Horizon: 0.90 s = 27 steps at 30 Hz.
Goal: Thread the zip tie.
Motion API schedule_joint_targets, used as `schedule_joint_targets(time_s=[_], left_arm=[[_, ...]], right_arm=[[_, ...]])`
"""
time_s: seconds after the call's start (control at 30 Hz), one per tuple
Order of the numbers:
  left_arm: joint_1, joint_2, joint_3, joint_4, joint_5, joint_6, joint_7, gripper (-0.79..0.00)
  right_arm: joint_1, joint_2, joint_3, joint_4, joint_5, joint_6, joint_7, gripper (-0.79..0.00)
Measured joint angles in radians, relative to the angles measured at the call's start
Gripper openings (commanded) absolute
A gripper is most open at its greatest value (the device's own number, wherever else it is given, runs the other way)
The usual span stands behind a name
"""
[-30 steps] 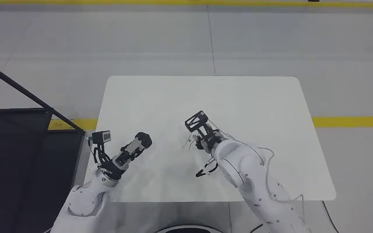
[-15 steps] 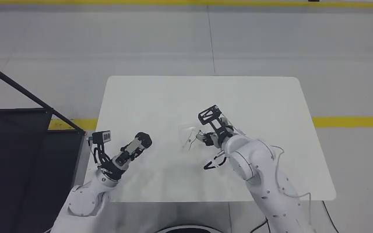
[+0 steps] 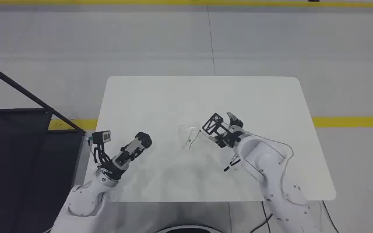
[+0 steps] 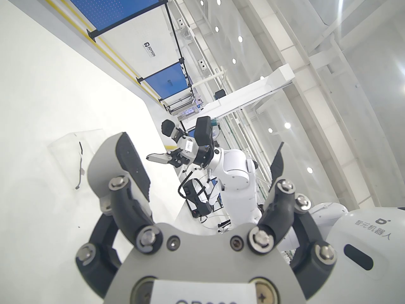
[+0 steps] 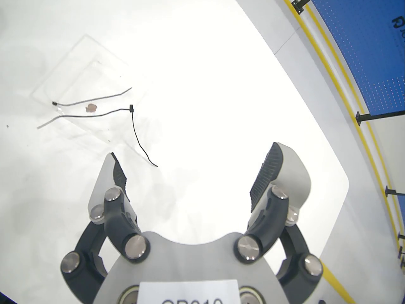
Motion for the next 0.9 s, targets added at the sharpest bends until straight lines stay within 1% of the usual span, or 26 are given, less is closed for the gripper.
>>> schedule_joint_targets(time_s=[0.07, 0.17, 0.23, 0.3, 0.33, 0.37, 0.4, 0.6, 0.77, 0.9], left_arm=[[0.000, 0.000, 0.000, 0.000, 0.000, 0.000, 0.000, 0.000], [0.000, 0.000, 0.000, 0.000, 0.000, 0.000, 0.000, 0.000], [0.000, 0.000, 0.000, 0.000, 0.000, 0.000, 0.000, 0.000], [0.000, 0.000, 0.000, 0.000, 0.000, 0.000, 0.000, 0.000], [0.000, 0.000, 0.000, 0.000, 0.000, 0.000, 0.000, 0.000], [0.000, 0.000, 0.000, 0.000, 0.000, 0.000, 0.000, 0.000], [0.000, 0.000, 0.000, 0.000, 0.000, 0.000, 0.000, 0.000], [0.000, 0.000, 0.000, 0.000, 0.000, 0.000, 0.000, 0.000], [0.000, 0.000, 0.000, 0.000, 0.000, 0.000, 0.000, 0.000], [0.000, 0.000, 0.000, 0.000, 0.000, 0.000, 0.000, 0.000]], right_arm=[[0.016, -0.002, -0.021, 0.032, -0.011, -0.018, 0.004, -0.040], [0.038, -0.009, -0.056, 0.085, -0.017, -0.022, 0.004, -0.117], [0.054, -0.014, -0.078, 0.124, -0.022, -0.014, -0.002, -0.126], [0.066, -0.017, -0.091, 0.152, -0.022, -0.004, -0.011, -0.188], [0.072, -0.019, -0.097, 0.166, -0.020, -0.002, -0.017, -0.203], [0.077, -0.021, -0.100, 0.176, -0.019, -0.001, -0.020, -0.243], [0.081, -0.022, -0.103, 0.185, -0.018, -0.001, -0.021, -0.259], [0.102, -0.027, -0.116, 0.219, -0.011, -0.003, -0.024, -0.323], [0.109, -0.029, -0.126, 0.236, -0.008, -0.028, -0.042, -0.360], [0.112, -0.029, -0.128, 0.247, -0.006, -0.044, -0.056, -0.409]])
